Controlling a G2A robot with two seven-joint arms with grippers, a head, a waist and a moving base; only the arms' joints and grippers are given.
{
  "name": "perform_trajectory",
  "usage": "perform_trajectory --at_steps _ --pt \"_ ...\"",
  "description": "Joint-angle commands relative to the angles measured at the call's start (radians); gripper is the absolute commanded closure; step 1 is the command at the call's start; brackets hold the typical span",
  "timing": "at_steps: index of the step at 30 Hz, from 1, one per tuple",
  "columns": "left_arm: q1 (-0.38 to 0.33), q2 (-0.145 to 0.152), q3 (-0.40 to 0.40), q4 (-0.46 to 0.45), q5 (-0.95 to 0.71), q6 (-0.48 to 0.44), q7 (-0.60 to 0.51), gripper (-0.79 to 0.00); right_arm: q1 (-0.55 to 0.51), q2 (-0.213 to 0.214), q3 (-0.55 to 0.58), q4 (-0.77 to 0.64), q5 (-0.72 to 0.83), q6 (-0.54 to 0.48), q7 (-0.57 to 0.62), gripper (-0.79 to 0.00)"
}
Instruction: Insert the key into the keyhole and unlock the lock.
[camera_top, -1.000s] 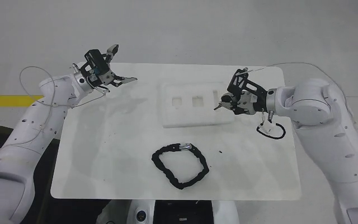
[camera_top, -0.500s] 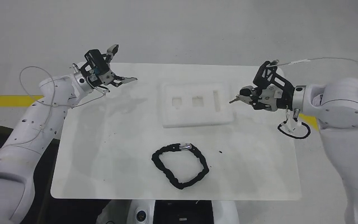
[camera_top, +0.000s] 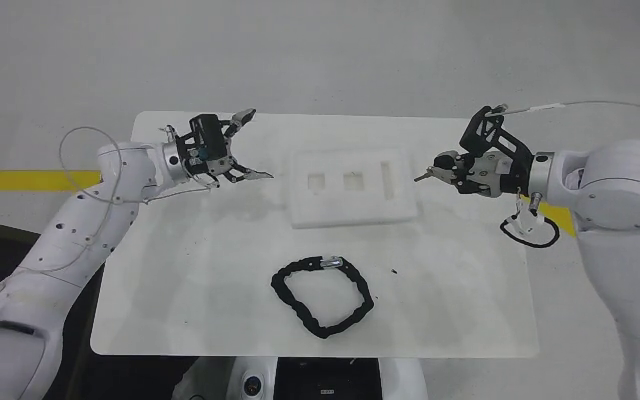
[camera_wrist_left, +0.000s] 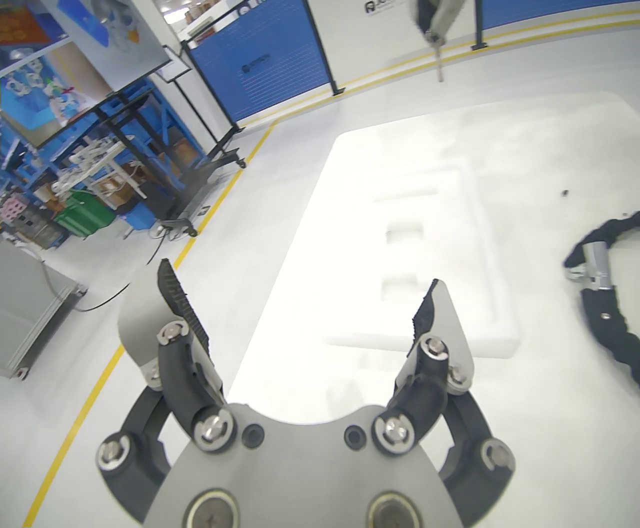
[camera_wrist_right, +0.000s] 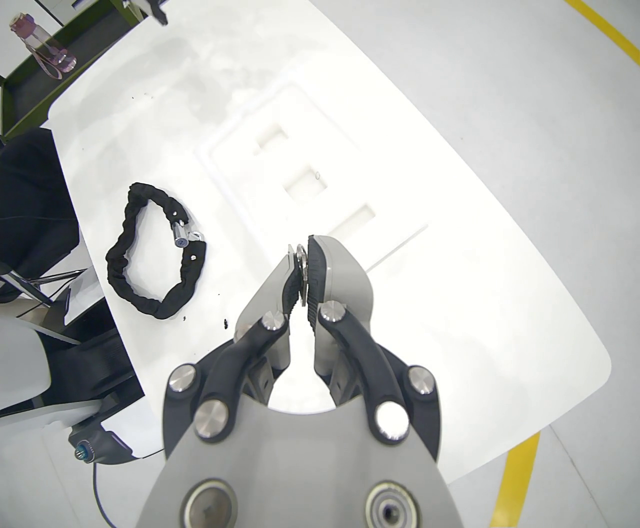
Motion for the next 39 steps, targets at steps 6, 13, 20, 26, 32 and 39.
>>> perform_trajectory --at_steps 6,13,20,26,32,39 --pt "0.074 0.021 -0.001 -0.143 0.094 -0.088 0.027 -0.785 0.0 0.0 0.0 0.0 0.0 0.0 0.0 0.0" --pt "0.113 0.034 0.02 -0.26 0.196 -0.21 0.004 -0.785 0.0 0.0 0.0 0.0 0.0 0.0 0.0 0.0" --pt "0.098 0.039 0.109 -0.276 0.235 -0.236 -0.047 -0.785 0.0 0.0 0.0 0.0 0.0 0.0 0.0 0.0" --pt "0.055 0.047 0.184 -0.269 0.254 -0.236 -0.013 -0.785 0.0 0.0 0.0 0.0 0.0 0.0 0.0 0.0" --pt "0.055 0.047 0.184 -0.269 0.254 -0.236 -0.013 -0.785 0.0 0.0 0.0 0.0 0.0 0.0 0.0 0.0" --pt "0.055 0.047 0.184 -0.269 0.254 -0.236 -0.013 -0.785 0.0 0.0 0.0 0.0 0.0 0.0 0.0 0.0"
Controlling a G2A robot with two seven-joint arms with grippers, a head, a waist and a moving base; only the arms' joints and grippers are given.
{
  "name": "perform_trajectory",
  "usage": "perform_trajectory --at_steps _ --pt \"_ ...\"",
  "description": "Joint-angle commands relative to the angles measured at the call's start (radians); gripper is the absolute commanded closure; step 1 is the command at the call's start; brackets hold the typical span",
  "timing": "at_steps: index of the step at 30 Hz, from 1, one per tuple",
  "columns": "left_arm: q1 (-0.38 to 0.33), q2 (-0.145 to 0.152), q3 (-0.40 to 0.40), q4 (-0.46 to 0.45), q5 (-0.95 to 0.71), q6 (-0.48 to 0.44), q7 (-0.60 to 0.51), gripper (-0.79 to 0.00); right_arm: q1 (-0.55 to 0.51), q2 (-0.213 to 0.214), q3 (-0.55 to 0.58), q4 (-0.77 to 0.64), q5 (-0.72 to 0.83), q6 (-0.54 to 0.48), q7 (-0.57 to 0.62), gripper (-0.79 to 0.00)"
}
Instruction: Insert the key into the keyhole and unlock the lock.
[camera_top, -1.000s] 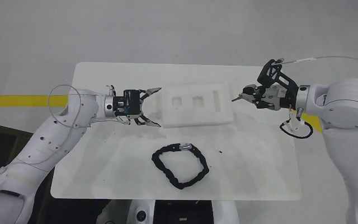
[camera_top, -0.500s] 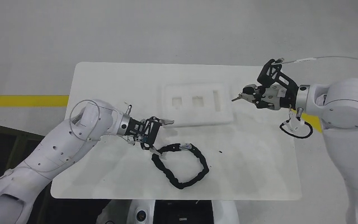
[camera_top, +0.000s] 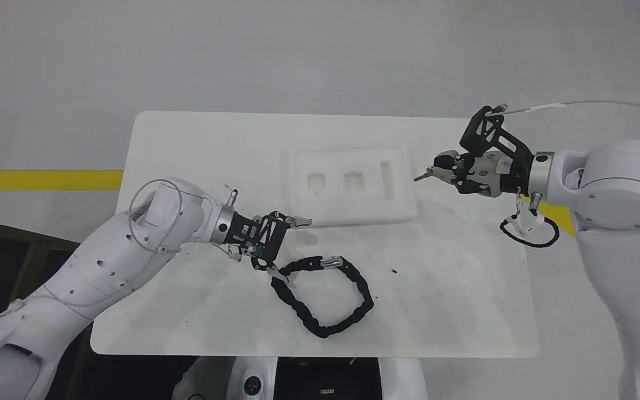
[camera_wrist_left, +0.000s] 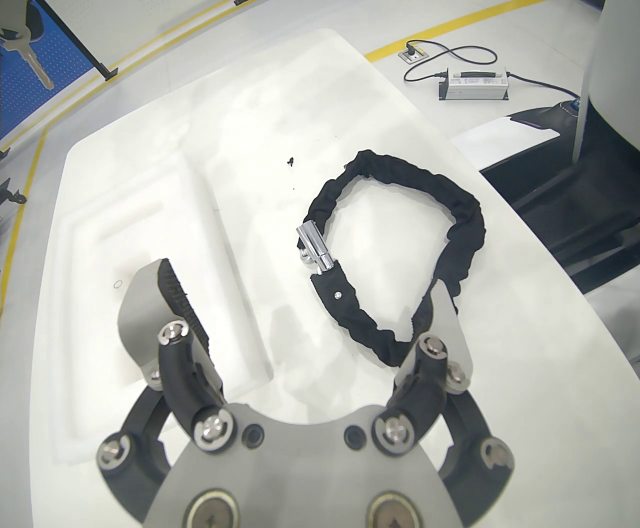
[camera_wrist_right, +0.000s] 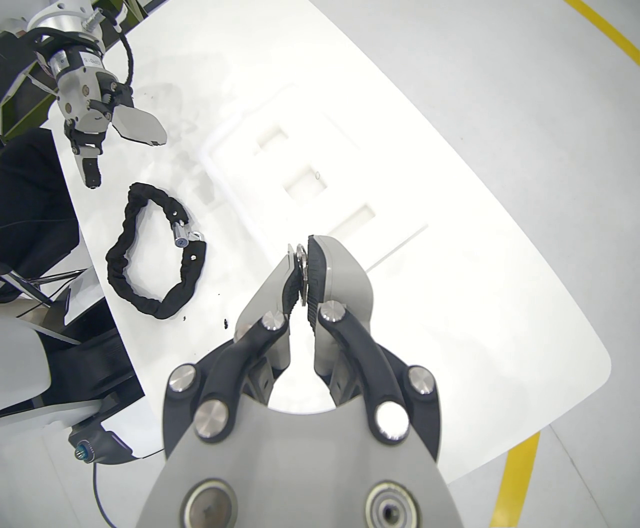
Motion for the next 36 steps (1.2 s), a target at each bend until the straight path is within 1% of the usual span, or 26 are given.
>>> perform_trajectory --at_steps 1,4,6,8,13,17,22,27,30,36 --pt "0.0 0.0 0.0 0.0 0.0 0.0 0.0 -0.785 0.0 0.0 0.0 0.0 0.0 0.0 0.0 0.0" --pt "0.007 0.0 -0.002 0.003 -0.009 0.01 -0.007 -0.785 0.0 0.0 0.0 0.0 0.0 0.0 0.0 0.0" --pt "0.024 0.0 -0.013 0.014 -0.044 0.019 -0.041 -0.785 0.0 0.0 0.0 0.0 0.0 0.0 0.0 0.0" --pt "0.042 0.0 -0.024 0.023 -0.104 0.003 -0.078 -0.785 0.0 0.0 0.0 0.0 0.0 0.0 0.0 0.0" --pt "0.083 -0.004 -0.022 -0.022 -0.237 0.0 -0.173 -0.785 0.0 0.0 0.0 0.0 0.0 0.0 0.0 0.0" --pt "0.111 -0.007 -0.024 -0.077 -0.316 0.002 -0.294 -0.785 0.0 0.0 0.0 0.0 0.0 0.0 0.0 0.0" --pt "0.164 -0.011 -0.033 -0.145 -0.408 0.075 -0.442 -0.785 0.0 0.0 0.0 0.0 0.0 0.0 0.0 0.0" --pt "0.193 -0.017 -0.031 -0.189 -0.442 0.106 -0.581 -0.785 0.0 0.0 0.0 0.0 0.0 0.0 0.0 0.0" --pt "0.199 -0.022 -0.033 -0.199 -0.459 0.118 -0.646 -0.785 0.0 0.0 0.0 0.0 0.0 0.0 0.0 0.0" --pt "0.2 -0.036 -0.025 -0.195 -0.448 0.133 -0.735 -0.785 0.0 0.0 0.0 0.0 0.0 0.0 0.0 0.0"
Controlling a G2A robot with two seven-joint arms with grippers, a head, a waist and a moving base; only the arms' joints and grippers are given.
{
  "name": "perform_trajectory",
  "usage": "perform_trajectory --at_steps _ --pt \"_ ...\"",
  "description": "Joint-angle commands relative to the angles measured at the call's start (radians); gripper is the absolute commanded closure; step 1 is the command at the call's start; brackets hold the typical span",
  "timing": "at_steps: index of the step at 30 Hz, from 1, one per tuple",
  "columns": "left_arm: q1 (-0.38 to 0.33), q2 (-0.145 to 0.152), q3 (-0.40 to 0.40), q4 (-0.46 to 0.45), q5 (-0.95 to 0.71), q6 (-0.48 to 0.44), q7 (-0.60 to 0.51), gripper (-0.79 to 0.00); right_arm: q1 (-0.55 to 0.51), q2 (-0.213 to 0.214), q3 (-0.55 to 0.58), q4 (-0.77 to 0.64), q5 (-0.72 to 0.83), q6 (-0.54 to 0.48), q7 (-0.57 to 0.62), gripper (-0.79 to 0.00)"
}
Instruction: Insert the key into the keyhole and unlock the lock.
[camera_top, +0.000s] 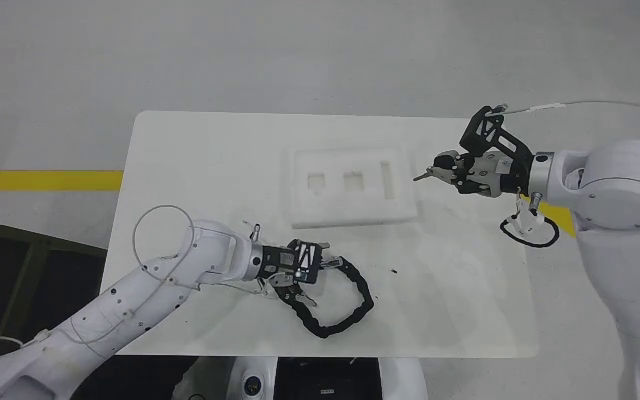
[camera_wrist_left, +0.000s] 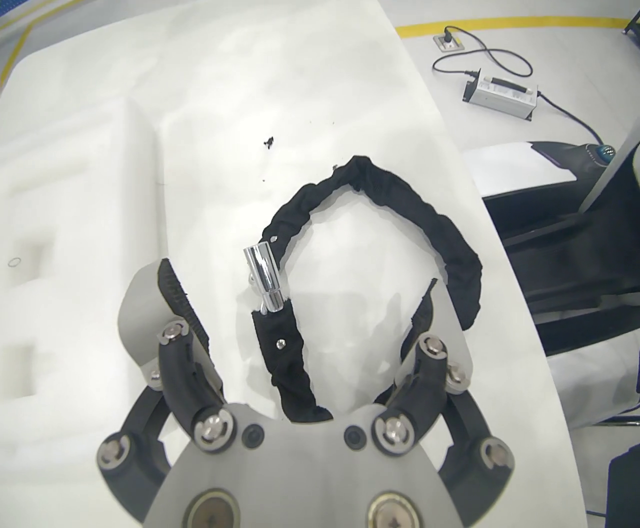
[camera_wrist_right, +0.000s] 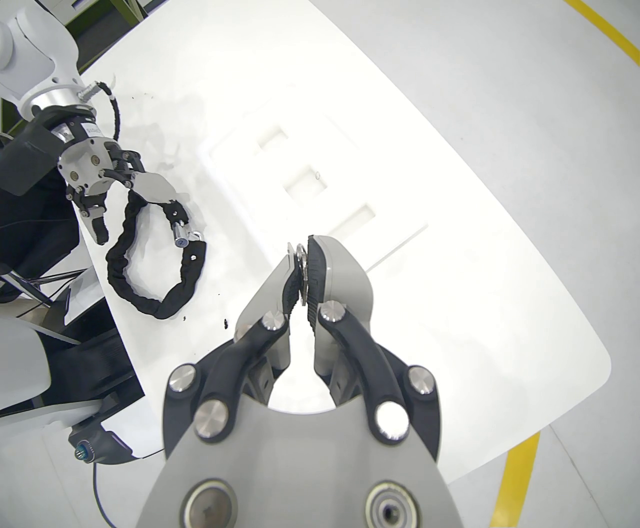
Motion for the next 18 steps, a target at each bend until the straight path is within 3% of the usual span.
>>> perform_trajectory --at_steps 1,7,11,18 --pt "0.0 -0.006 0.004 0.006 0.005 0.008 -0.017 -0.785 0.0 0.0 0.0 0.0 0.0 0.0 0.0 0.0" --pt "-0.009 -0.028 0.018 0.039 0.029 0.028 -0.026 -0.785 0.0 0.0 0.0 0.0 0.0 0.0 0.0 0.0" --pt "-0.023 -0.047 0.031 0.065 0.046 0.035 -0.023 -0.699 0.0 0.0 0.0 0.0 0.0 0.0 0.0 0.0" --pt "-0.048 -0.079 0.055 0.105 0.067 0.036 -0.018 -0.671 0.0 0.0 0.0 0.0 0.0 0.0 0.0 0.0"
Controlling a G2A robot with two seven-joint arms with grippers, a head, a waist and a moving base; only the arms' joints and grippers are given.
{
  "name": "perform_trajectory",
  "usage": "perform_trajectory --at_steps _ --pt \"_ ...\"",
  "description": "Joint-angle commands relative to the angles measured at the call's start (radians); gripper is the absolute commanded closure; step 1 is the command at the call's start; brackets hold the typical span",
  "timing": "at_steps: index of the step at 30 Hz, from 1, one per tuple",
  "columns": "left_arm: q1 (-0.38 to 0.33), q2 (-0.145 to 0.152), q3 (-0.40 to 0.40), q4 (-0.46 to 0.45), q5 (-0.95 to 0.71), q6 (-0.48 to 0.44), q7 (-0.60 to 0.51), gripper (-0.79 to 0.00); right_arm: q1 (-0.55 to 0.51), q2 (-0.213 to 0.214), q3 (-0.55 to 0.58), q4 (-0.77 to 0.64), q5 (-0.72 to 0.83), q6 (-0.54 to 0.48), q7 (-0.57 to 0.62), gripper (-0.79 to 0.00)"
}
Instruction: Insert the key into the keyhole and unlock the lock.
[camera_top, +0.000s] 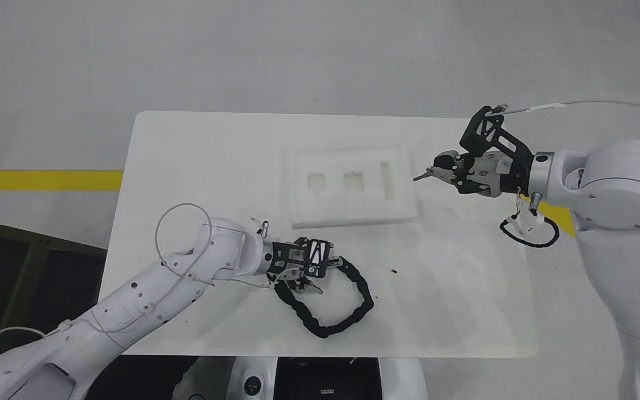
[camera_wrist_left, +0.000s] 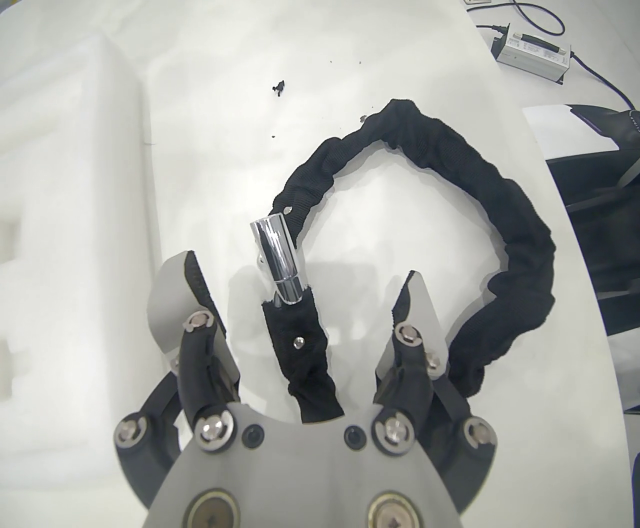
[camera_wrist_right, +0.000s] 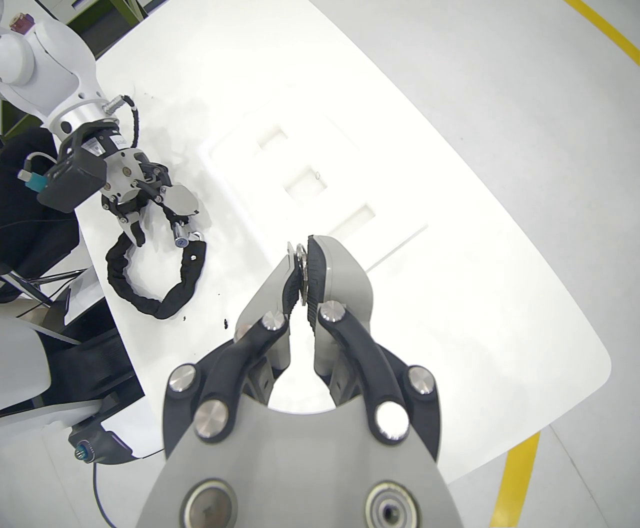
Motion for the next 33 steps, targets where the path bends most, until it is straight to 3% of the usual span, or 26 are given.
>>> perform_trajectory --at_steps 1,6,15,20,23,24,25,33 --pt "-0.006 -0.008 0.005 0.01 0.008 0.002 0.0 -0.659 0.0 0.0 0.0 0.0 0.0 0.0 0.0 0.0" --pt "-0.017 -0.027 0.012 0.039 0.018 0.006 0.0 -0.591 0.0 0.0 0.0 0.0 0.0 0.0 0.0 0.0" --pt "-0.025 -0.053 0.018 0.072 0.029 0.009 -0.012 -0.379 0.0 0.0 0.0 0.0 0.0 0.0 0.0 0.0" --pt "-0.019 -0.061 0.008 0.085 0.021 0.013 -0.008 -0.311 0.0 0.0 0.0 0.0 0.0 0.0 0.0 0.0" --pt "-0.014 -0.065 -0.001 0.094 0.01 0.015 -0.004 -0.157 0.0 0.0 0.0 0.0 0.0 0.0 0.0 0.0" --pt "-0.013 -0.066 -0.004 0.098 0.006 0.015 -0.002 -0.049 0.0 0.0 0.0 0.0 0.0 0.0 0.0 0.0" --pt "-0.011 -0.066 -0.007 0.101 0.003 0.013 0.0 0.0 0.0 0.0 0.0 0.0 0.0 0.0 0.0 0.0" --pt "0.003 -0.069 -0.042 0.107 -0.012 0.008 0.033 0.0 0.0 0.0 0.0 0.0 0.0 0.0 0.0 0.0"
